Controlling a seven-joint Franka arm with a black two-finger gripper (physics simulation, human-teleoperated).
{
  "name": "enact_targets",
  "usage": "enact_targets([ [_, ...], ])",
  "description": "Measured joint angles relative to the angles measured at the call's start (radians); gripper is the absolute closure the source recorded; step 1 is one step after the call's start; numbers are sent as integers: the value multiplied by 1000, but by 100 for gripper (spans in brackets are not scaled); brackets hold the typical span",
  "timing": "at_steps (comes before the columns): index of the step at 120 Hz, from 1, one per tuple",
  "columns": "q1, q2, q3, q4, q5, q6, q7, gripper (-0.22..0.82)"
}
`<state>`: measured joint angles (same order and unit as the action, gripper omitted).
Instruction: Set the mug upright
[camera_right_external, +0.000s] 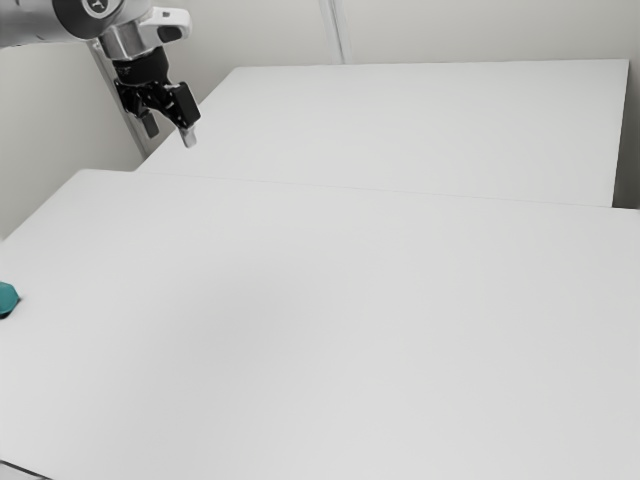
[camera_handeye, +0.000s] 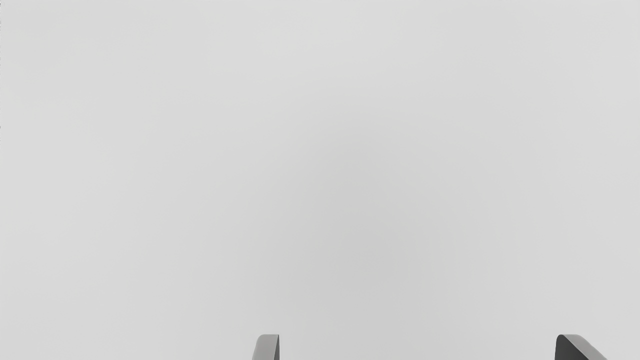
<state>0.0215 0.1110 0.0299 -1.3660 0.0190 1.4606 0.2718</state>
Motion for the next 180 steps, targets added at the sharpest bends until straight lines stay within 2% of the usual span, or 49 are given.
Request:
enact_targets([
  [35, 2, -7, 4, -17, -1, 7, -11, 0],
  [51, 29, -26, 84, -38, -67, 1, -10, 0],
  [62, 148, -25, 104, -37, -149, -4, 16, 0],
  [84, 499, -12, 108, -33, -345, -19, 123, 0],
  [98, 667, 71, 100, 45, -430, -60, 210, 0],
  [112, 795, 184, 87, 107, -499, -95, 305, 0],
  [118, 875, 243, 38, 152, -515, -105, 345, 0],
  [127, 1072, 334, -149, 235, -521, -117, 400, 0],
  [132, 1136, 381, -206, 275, -518, -122, 427, 0],
  [147, 1238, 502, -269, 364, -513, -126, 504, 0],
  [158, 1322, 592, -366, 427, -508, -122, 553, 0],
  [180, 1395, 655, -400, 445, -459, -61, 642, 0],
])
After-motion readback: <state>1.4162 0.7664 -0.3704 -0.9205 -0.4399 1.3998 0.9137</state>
